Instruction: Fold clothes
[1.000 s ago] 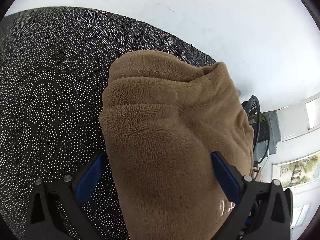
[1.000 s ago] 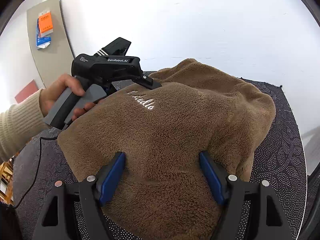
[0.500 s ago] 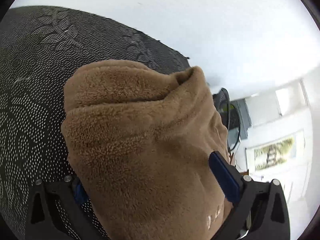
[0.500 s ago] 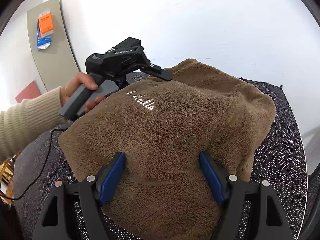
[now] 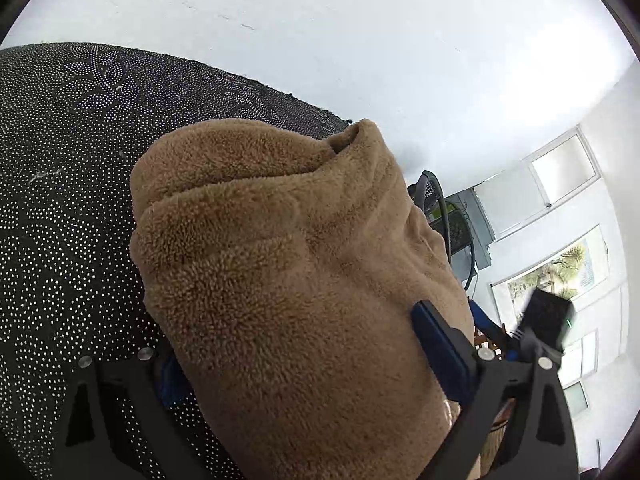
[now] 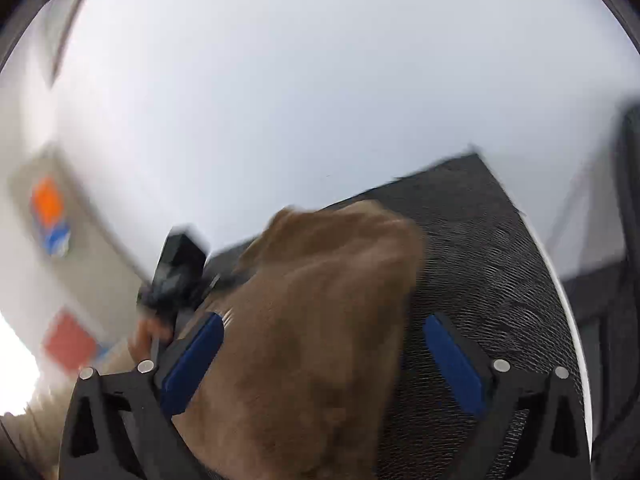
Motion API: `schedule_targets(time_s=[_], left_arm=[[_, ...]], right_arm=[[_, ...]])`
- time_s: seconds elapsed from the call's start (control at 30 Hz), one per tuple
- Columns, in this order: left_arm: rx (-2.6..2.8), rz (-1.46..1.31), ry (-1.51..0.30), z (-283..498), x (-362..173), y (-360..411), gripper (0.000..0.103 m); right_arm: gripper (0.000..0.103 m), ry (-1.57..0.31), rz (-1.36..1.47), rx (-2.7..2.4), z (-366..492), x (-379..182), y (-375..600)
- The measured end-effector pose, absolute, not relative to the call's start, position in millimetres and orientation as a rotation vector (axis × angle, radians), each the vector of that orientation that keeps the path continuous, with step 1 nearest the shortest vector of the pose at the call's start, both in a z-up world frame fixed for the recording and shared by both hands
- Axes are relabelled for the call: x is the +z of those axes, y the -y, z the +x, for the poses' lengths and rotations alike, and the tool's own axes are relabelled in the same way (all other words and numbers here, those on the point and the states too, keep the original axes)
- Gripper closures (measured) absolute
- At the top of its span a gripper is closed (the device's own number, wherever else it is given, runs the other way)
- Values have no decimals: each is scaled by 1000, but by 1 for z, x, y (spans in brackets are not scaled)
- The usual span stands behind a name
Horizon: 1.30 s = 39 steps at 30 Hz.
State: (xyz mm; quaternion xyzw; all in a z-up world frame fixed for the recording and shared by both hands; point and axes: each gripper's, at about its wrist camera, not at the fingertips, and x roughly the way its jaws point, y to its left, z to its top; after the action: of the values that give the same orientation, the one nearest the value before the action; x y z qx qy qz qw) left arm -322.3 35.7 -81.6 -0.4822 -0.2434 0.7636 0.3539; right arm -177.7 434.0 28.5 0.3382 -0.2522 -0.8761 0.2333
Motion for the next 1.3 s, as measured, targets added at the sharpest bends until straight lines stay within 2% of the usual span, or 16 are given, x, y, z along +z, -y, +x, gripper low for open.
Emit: schedule_targets(time_s=[0.2,0.4,0.63,0.8,1.3], left_arm=[[1997,-1214,603,-319,-82,-38,4],[1991,-1215,604,-323,-82,-38,4],[1988,-1203,588,-315,-81,-37,2],[1986,-1201,585,-315,-80,-44,1],[1984,-1198,574,-314,-83,-45,1]], right_arm=[[1,888,1148,-2260,-237,-3,-443],[1,916,1304,-2111,-270,-18,-422],[0,717,1364,-1981,-276,-17,-374],[0,829,1327,-1935,-281,-21,-389],[0,657,1296,-2015,-267,-15,-375]])
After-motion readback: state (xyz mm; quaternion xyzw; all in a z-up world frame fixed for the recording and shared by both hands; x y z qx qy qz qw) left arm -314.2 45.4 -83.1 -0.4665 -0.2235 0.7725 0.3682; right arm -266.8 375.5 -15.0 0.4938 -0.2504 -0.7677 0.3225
